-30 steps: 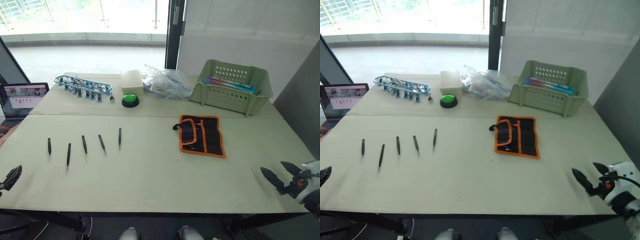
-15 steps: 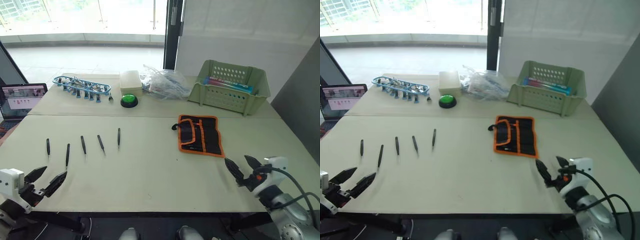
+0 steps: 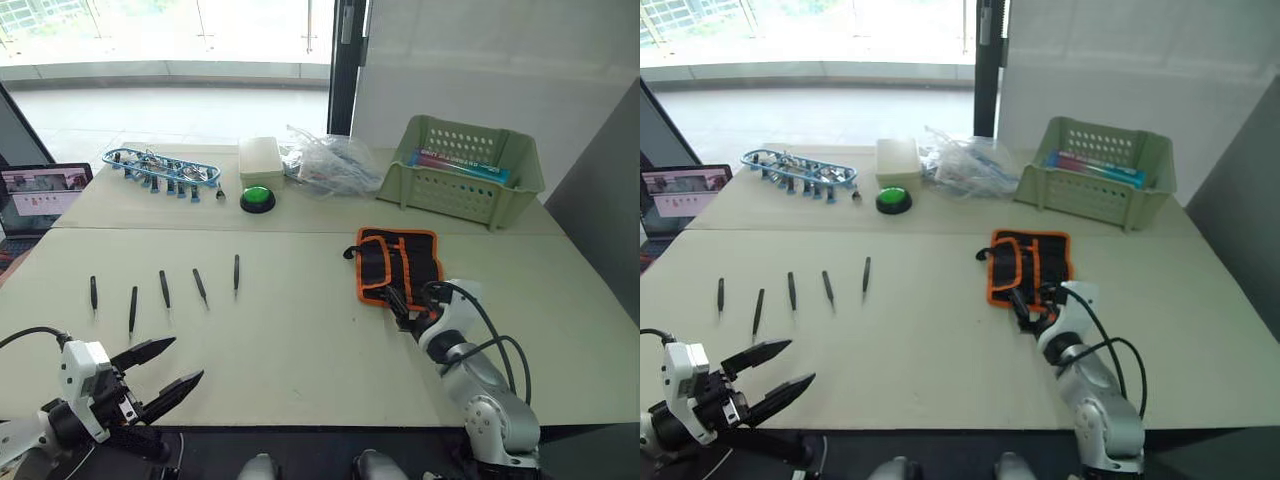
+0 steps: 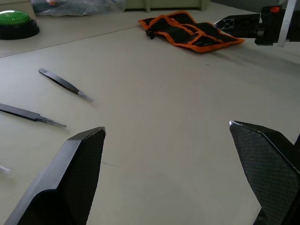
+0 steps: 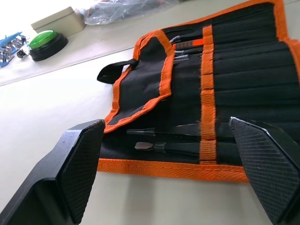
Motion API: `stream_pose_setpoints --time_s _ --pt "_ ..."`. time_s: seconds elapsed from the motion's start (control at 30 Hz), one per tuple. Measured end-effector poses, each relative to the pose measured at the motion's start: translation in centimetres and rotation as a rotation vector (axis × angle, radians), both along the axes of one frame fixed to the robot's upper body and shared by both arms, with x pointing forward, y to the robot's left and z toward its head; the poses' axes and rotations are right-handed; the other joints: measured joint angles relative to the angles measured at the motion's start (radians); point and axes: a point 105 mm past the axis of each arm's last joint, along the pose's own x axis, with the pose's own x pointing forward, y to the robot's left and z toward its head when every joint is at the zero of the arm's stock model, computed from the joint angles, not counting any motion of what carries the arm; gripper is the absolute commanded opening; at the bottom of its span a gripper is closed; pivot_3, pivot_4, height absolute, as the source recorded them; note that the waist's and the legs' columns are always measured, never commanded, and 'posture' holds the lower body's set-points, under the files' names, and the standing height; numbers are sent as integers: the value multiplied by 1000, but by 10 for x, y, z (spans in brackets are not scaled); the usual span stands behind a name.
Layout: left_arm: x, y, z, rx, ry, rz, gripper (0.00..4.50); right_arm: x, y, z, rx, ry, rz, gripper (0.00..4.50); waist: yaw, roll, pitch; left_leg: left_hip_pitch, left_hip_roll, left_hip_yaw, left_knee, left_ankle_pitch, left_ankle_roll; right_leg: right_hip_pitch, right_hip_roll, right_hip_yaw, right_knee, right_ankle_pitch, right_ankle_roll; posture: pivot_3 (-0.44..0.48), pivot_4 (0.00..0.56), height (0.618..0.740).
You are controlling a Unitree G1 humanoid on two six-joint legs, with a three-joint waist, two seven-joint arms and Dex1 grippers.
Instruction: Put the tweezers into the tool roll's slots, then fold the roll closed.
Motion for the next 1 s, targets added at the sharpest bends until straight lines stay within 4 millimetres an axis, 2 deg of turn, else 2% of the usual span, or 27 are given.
stream_pose_setpoints --time_s 0.13,0.4,0.67,0.93,1.0 --pt "-4 0 -1 23 6 -46 4477 13 10 -5 -5 20 0 4500 -10 0 0 0 0 0 0 0 0 0 0 0 0 0 0 0 150 738" --pt "-4 1 -1 47 -4 -56 4477 30 27 -1 23 -2 4 4500 -23 -1 0 1 1 -1 0 0 0 0 1 0 1 0 0 0 150 738" --pt "-2 2 0 46 -13 -44 4477 33 44 -1 39 11 50 4500 -21 0 0 1 1 -1 0 0 0 0 1 0 1 0 0 0 150 738" --pt "1 2 1 39 -24 -29 4477 34 44 4 55 56 22 4500 -19 0 0 1 1 -1 0 0 0 0 1 0 1 0 0 0 150 738" --pt "1 2 1 39 -24 -29 4500 36 42 6 68 62 5 3994 -19 0 0 1 1 -1 0 0 0 0 1 0 1 0 0 0 150 738"
